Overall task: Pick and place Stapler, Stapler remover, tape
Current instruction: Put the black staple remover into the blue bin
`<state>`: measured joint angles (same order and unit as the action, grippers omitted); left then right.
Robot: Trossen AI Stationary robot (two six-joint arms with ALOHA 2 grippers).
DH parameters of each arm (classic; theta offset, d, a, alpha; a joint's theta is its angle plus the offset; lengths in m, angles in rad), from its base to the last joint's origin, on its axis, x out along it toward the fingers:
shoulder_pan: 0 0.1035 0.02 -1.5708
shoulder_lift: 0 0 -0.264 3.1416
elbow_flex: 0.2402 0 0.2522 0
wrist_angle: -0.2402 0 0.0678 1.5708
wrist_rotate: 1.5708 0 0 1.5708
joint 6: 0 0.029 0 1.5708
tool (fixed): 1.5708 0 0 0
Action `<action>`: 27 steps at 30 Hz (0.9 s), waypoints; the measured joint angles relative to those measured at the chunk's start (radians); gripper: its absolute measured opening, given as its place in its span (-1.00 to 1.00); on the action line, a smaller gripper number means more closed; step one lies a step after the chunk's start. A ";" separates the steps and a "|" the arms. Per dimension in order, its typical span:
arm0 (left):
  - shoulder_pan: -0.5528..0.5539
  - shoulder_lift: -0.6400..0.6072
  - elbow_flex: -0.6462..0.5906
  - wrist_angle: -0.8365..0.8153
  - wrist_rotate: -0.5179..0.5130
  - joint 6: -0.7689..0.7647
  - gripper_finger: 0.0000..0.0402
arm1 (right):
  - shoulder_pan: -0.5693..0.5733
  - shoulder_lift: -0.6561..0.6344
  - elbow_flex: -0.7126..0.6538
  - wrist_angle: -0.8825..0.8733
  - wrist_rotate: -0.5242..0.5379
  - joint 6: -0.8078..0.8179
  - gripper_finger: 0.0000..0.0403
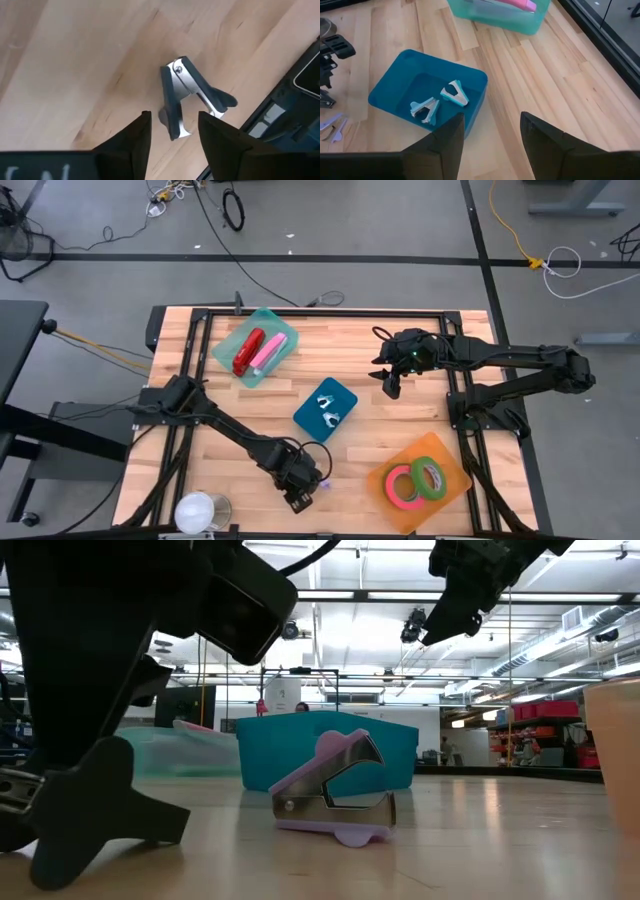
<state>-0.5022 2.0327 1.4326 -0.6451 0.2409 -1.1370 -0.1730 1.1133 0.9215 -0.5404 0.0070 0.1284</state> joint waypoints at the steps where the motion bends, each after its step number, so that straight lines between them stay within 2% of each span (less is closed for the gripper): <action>1: 0.000 0.000 0.000 -0.001 0.000 0.000 -0.19 | 0.000 0.000 0.000 0.000 0.000 0.005 -0.05; 27: -0.001 -0.002 0.000 -0.027 0.004 0.030 -0.70 | 0.000 0.000 0.000 -0.002 0.000 0.017 -0.05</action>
<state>-0.5031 2.0308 1.4326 -0.6721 0.2449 -1.1066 -0.1732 1.1133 0.9215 -0.5419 0.0067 0.1455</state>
